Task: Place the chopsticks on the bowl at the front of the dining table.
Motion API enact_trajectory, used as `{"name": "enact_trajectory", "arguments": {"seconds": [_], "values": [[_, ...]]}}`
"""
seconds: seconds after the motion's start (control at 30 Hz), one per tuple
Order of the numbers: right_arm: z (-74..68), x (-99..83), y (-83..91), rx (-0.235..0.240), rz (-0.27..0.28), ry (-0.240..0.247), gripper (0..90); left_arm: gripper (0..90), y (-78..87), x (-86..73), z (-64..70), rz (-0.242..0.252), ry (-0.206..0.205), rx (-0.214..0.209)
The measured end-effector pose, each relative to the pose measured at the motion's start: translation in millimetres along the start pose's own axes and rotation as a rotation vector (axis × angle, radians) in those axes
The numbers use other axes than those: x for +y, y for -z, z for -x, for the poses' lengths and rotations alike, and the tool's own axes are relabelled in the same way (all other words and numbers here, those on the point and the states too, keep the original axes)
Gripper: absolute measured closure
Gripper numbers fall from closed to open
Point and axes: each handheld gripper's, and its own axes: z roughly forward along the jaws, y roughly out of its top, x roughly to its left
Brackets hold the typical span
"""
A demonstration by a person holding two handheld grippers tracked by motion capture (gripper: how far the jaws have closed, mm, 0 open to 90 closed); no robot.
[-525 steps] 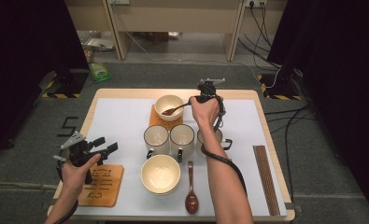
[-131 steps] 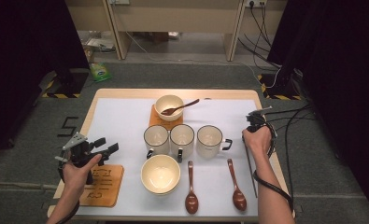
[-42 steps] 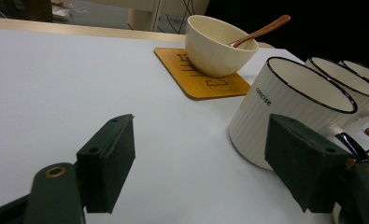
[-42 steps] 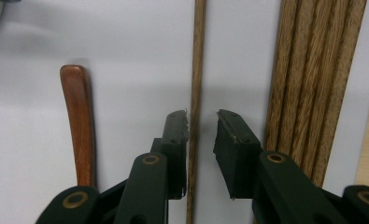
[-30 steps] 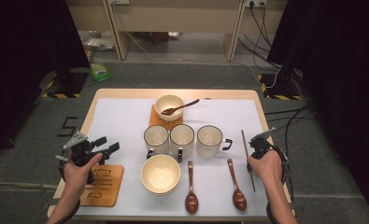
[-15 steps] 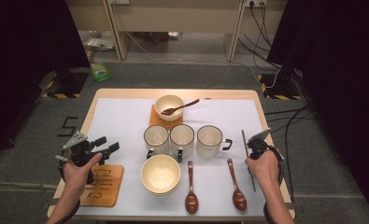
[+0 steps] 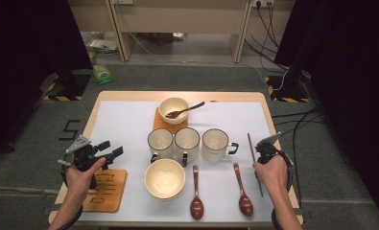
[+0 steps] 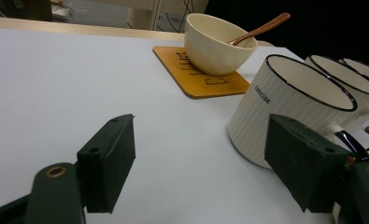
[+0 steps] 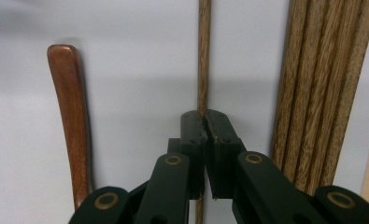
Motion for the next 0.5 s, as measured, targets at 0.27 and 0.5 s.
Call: {"name": "enact_trajectory", "arguments": {"seconds": [0.27, 0.5], "values": [[2.6, -0.3, 1.1, 0.022, 0.014, -0.010, 86.2, 24.1, 0.2, -0.3, -1.0, 0.000, 0.002, 0.002], [3.6, -1.4, 6.8, 0.038, 0.042, -0.018, 86.2, 24.1, -0.3, -0.6, -0.4, -0.003, 0.000, 0.002]]}}
